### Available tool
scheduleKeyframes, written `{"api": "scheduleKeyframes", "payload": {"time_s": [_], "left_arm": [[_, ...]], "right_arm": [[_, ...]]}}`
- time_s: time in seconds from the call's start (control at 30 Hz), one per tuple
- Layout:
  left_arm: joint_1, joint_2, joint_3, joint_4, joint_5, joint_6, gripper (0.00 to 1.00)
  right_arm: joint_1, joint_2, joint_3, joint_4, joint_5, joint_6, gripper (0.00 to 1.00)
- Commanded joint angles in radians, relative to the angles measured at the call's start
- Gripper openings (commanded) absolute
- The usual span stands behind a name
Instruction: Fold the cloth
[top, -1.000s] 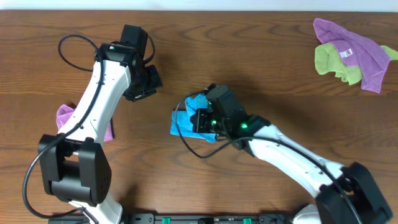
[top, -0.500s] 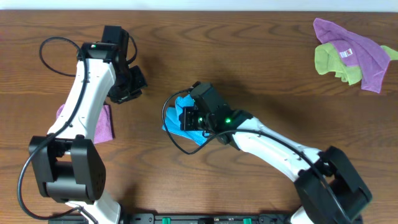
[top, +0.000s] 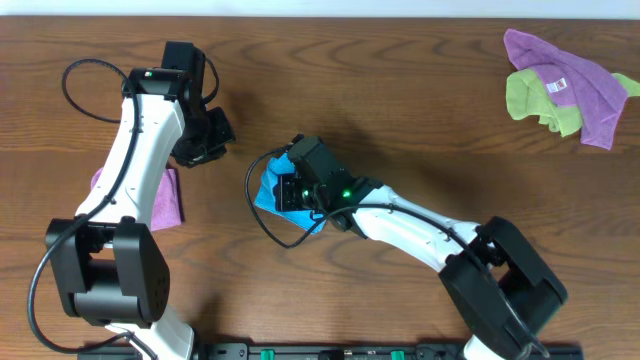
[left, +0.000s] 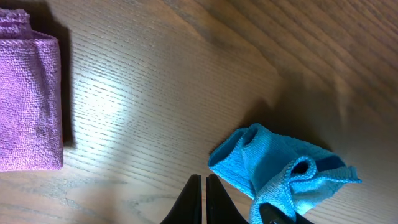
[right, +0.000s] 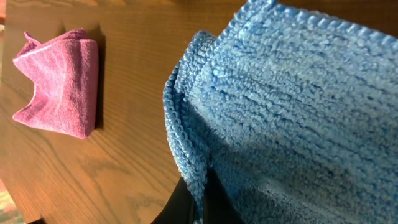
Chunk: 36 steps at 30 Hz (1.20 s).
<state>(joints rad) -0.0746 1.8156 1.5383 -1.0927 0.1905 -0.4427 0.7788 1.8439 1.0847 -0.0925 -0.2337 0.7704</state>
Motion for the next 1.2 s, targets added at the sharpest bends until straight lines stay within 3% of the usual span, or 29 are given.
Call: {"api": "scheduleKeyframes", "payload": {"time_s": [0.0, 0.17, 0.33, 0.53, 0.87, 1.17], "left_arm": [[0.003, -0.019, 0.023, -0.006, -0.014, 0.021, 0.06], [0.003, -0.019, 0.023, -0.007, -0.014, 0.021, 0.06], [0.003, -0.019, 0.023, -0.008, -0.014, 0.025, 0.06], [0.003, -0.019, 0.023, -0.008, -0.014, 0.026, 0.06], [0.006, -0.019, 0.023, -0.021, -0.015, 0.032, 0.06], [0.099, -0.039, 0.024, -0.071, 0.071, 0.027, 0.06]], "right_arm": [[0.008, 0.018, 0.021, 0.003, 0.017, 0.01, 0.01], [0.009, 0.035, 0.021, 0.034, 0.017, 0.01, 0.01], [0.013, 0.043, 0.021, 0.067, 0.016, 0.005, 0.29], [0.015, 0.043, 0.023, 0.105, -0.01, -0.002, 0.47], [0.013, 0.042, 0.098, 0.077, -0.066, -0.01, 0.57], [-0.042, -0.024, 0.222, -0.282, 0.111, -0.054, 0.6]]}}
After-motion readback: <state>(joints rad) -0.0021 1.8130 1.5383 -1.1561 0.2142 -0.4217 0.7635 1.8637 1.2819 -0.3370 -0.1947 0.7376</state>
